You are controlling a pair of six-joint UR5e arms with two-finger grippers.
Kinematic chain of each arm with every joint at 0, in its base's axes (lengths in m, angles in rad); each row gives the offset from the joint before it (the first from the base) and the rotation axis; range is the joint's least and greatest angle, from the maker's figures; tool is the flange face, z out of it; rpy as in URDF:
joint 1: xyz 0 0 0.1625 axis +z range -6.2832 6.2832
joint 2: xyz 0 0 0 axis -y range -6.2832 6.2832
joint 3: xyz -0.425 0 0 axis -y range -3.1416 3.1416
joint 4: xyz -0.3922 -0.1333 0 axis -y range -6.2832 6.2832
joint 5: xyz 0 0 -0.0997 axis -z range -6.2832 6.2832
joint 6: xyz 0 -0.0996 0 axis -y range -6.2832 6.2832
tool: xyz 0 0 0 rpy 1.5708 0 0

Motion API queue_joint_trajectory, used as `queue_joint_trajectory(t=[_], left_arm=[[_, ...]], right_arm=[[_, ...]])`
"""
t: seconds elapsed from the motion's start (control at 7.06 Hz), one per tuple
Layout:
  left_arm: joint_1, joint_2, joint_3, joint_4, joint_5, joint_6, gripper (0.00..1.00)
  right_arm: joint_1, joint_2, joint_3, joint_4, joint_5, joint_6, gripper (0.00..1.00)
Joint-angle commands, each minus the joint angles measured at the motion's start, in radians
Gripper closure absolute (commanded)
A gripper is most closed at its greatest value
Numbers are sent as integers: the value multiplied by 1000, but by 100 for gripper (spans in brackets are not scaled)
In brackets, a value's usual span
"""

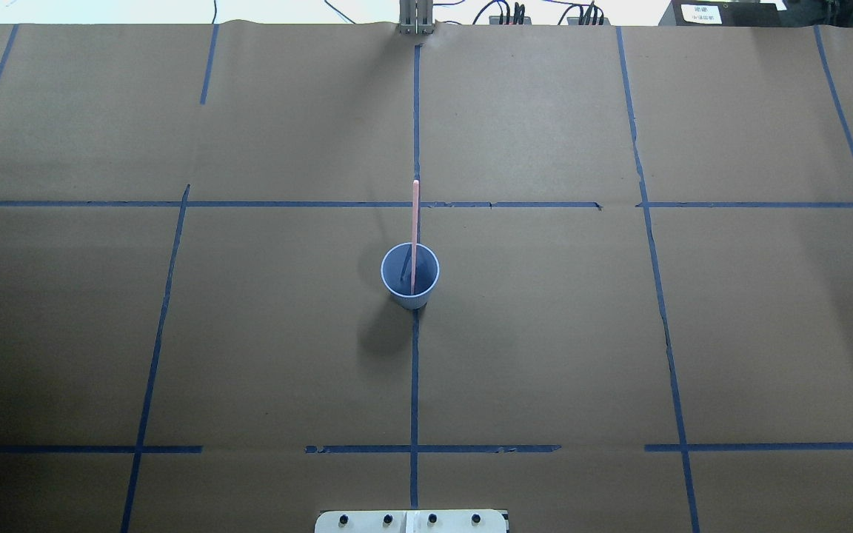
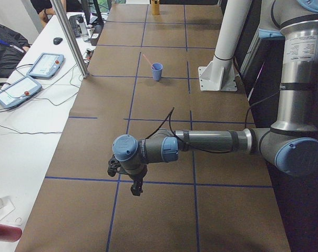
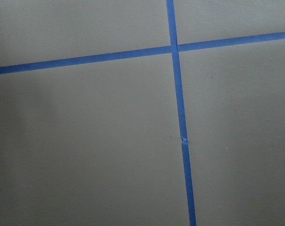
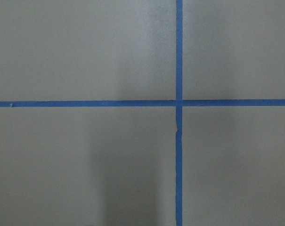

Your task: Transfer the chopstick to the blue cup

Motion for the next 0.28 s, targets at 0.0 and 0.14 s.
queue_joint_trajectory(t=[0.0,0.14], left_arm=[[0,-4,2,0,0,1,0],[0,-4,2,0,0,1,0]], right_arm=[[12,2,-2,1,-7,-6,0],[15,2,-2,0,-10,-8,0]])
